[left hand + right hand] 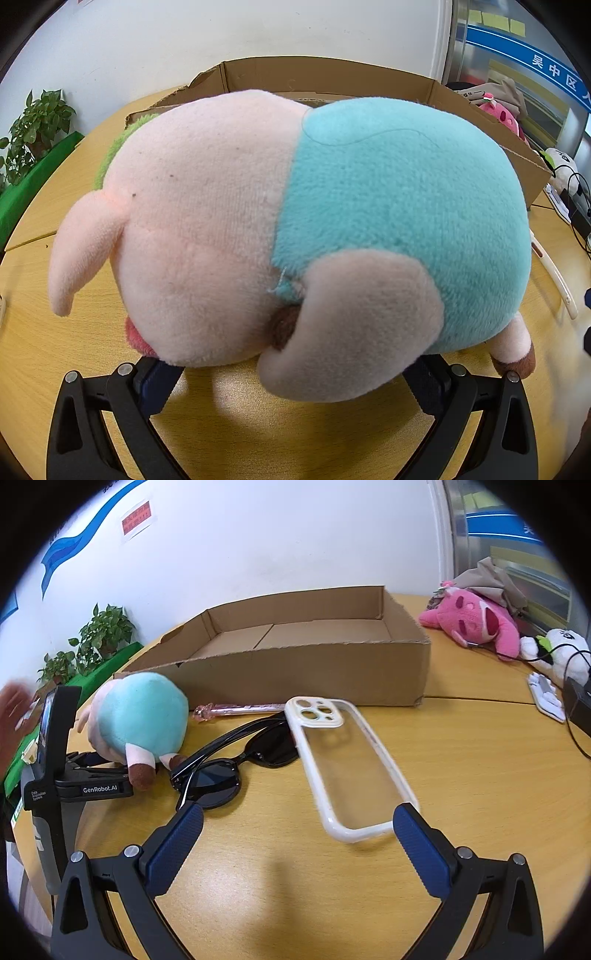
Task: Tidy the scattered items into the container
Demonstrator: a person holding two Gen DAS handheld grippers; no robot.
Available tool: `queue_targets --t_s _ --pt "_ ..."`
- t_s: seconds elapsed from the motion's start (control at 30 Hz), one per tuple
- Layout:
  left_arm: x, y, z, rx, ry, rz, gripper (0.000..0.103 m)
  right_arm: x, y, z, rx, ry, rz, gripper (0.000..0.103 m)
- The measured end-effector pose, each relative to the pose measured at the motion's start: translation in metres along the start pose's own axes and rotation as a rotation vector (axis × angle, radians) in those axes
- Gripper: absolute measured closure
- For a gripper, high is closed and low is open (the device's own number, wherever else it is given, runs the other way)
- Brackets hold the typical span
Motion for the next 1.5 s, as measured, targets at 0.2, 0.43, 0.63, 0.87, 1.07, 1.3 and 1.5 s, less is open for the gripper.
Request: queue_targets --t_s 0.2,0.43,0.63,0.87,1.07,1.3,1.5 --pt "0.000 0.000 0.000 0.000 0.000 -0.001 0.000 -0.026 0.002 0.012 -0.020 -0.041 -0.062 0.001" --pt "-0.001 -0.001 0.001 0.000 -0.003 -0.005 0.000 -0.027 0.007 0.003 -0.009 -0.055 -0.071 0.001" --pt "0.000 -0.001 0.001 0.001 -0.004 -0.011 0.000 -0.014 0.024 0.003 -0.049 -0.046 -0.037 0.001" --pt "-0.012 0.022 -0.013 -0.035 -0.003 0.004 0.000 -0.010 0.041 0.015 -0.142 0.001 -0.049 0.000" --pt "-0.030 0.023 -0.068 0.092 0.063 0.028 0.000 -0.020 0.044 0.020 -0.175 0.100 -0.141 0.000" --pt "-0.062 -0.034 -0.081 0.152 0.173 -0.055 0.000 -0.024 0.039 0.024 -0.189 0.081 -0.180 0.000" --pt "-0.061 -0.057 -0.042 0.056 0.337 -0.077 0.000 -0.026 0.037 0.028 -0.208 0.072 -0.194 0.000"
Point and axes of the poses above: each gripper's, at about its wrist camera, not at the fingertips, and z roughly the way its jaws point, x to its right, y to its underside, the point moved 7 cm from there along z, roughly the way its jaws point, and after that the axes turned 7 degrees about -x, right-handed, at the moved point
